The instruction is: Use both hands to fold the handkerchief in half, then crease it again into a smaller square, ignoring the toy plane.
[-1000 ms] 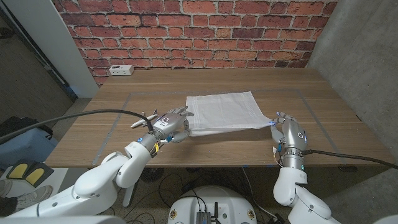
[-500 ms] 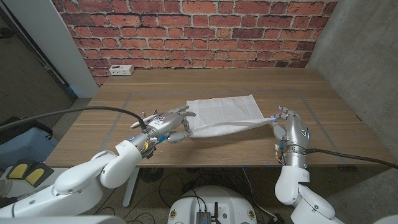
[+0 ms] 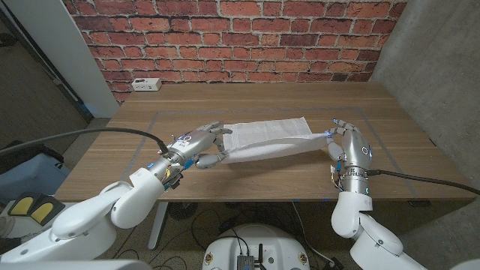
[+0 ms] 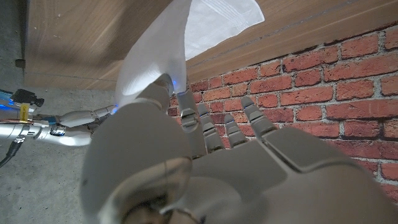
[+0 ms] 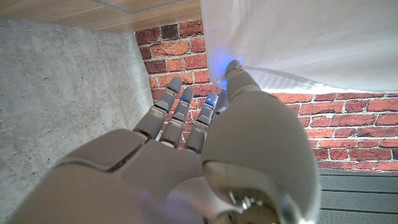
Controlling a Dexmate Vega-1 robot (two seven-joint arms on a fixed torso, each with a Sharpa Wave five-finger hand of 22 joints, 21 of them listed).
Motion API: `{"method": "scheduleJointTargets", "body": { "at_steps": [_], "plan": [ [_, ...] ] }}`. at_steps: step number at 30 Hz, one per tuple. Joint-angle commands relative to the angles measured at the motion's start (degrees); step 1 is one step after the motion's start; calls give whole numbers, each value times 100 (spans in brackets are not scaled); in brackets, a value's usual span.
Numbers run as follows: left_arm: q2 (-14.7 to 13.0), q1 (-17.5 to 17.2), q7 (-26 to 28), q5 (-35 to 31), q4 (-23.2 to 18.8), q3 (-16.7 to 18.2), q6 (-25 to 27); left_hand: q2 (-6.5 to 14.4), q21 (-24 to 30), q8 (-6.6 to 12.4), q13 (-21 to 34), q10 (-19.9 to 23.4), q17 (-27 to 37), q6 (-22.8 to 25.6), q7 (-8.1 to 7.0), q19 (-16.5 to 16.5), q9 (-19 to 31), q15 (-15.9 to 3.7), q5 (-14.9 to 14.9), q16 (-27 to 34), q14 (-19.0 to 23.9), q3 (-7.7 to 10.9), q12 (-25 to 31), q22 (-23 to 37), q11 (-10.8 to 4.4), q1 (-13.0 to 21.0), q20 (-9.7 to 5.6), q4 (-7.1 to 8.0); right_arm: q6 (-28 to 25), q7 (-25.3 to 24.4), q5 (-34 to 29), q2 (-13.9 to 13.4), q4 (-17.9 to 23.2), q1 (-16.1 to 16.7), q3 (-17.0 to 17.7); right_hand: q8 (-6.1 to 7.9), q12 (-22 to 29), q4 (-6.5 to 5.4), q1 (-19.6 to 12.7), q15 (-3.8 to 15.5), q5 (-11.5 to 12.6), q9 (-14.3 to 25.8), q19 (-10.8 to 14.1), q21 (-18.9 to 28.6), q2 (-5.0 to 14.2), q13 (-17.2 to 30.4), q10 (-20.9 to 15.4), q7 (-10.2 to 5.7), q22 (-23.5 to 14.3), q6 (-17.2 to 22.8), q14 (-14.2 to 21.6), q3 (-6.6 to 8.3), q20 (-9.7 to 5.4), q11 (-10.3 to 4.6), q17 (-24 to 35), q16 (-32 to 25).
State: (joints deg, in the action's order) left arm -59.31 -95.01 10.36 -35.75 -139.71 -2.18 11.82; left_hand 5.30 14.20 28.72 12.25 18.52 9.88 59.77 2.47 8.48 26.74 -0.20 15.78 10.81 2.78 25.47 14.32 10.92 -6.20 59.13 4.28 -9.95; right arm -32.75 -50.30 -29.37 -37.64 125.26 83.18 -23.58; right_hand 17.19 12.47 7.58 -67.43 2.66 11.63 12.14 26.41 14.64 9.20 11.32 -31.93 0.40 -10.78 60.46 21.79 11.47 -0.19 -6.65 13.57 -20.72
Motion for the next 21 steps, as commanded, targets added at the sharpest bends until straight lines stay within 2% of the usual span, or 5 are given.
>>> {"method": "scheduleJointTargets", "body": {
  "at_steps": [1,14,21],
  "plan": [
    [402,156,-240,-396,40,124,142,17,-9,7,13,48,-4,-7,2,6,18,-33,59,-1,50,4,-30,21,7,68,-14,11,42,333,-93,-34,-145,-387,-86,-12,-16,-24,20,736,-7,10,3,7,21,26,-24,4,-10,21,14,32,44,-39,15,2],
    [576,943,-570,-605,312,-313,535,15,-10,-35,14,64,-4,-11,-17,16,-17,-51,68,0,66,-20,-36,21,4,64,-15,27,190,626,83,-82,-477,-831,-67,-26,-20,-25,22,742,-8,10,3,6,24,27,-28,5,-9,25,12,37,37,-16,19,7],
    [581,1414,-621,-730,486,-684,762,19,-10,-68,15,83,-4,-10,-49,24,-52,-62,68,4,89,-35,-36,21,3,66,-4,34,281,738,197,-91,-707,-1092,-81,-30,-18,-19,16,746,-9,10,2,5,22,27,-39,-5,-9,32,15,38,39,4,24,3]
  ]
}}
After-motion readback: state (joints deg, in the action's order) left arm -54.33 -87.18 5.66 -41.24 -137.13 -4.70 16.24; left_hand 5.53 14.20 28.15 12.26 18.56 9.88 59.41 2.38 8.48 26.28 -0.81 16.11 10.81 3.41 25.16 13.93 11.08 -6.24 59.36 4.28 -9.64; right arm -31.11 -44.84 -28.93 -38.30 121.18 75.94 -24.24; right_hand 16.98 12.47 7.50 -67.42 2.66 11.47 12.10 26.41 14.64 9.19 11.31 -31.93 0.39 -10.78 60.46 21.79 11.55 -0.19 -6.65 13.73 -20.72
